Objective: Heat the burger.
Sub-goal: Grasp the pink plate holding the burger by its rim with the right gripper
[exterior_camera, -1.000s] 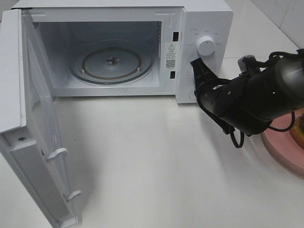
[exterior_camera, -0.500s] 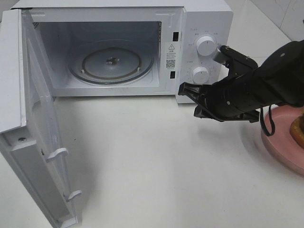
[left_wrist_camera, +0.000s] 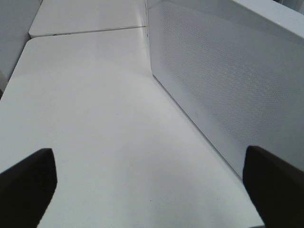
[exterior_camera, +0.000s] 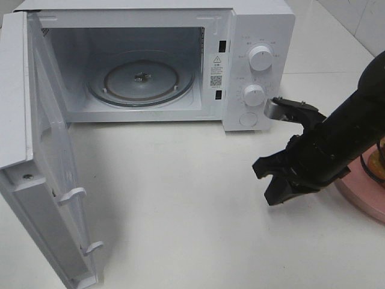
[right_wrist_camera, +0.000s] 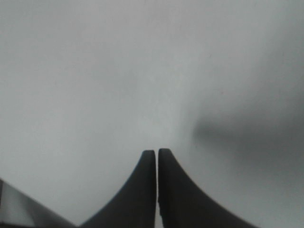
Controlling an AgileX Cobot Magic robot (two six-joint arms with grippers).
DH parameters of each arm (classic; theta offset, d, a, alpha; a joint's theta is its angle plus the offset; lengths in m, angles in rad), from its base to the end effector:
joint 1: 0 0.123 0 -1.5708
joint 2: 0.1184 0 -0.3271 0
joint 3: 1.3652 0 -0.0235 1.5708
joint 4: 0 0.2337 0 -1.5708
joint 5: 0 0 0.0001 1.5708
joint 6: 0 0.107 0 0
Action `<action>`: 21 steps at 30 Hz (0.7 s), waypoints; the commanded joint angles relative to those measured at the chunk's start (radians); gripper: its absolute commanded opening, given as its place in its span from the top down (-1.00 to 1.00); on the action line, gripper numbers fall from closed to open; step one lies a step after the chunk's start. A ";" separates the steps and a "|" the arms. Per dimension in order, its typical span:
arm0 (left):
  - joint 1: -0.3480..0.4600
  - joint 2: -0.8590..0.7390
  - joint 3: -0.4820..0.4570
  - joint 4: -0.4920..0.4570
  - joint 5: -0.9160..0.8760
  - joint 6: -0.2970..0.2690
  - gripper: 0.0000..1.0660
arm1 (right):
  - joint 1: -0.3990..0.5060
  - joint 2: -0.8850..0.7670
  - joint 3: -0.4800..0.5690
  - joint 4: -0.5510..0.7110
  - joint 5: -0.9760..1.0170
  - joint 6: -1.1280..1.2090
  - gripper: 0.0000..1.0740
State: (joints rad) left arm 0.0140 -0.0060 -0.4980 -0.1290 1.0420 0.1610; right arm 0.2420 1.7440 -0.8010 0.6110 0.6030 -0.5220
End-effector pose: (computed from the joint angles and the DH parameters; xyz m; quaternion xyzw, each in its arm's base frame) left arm -0.0481 -0.0126 0.2634 0.0641 0.8431 -0.0179 0.5337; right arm 0.2685 0.1022 0.1761 -0.1343 0.9722 0.1749 0.0786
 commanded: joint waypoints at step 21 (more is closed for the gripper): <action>-0.004 -0.026 0.003 -0.004 -0.004 -0.008 -0.92 | -0.005 -0.073 -0.354 -0.530 0.559 0.350 0.77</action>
State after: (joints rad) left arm 0.0140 -0.0060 -0.4980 -0.1290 1.0420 0.1610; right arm 0.2420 1.6970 -1.1440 0.1530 1.1450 -0.2170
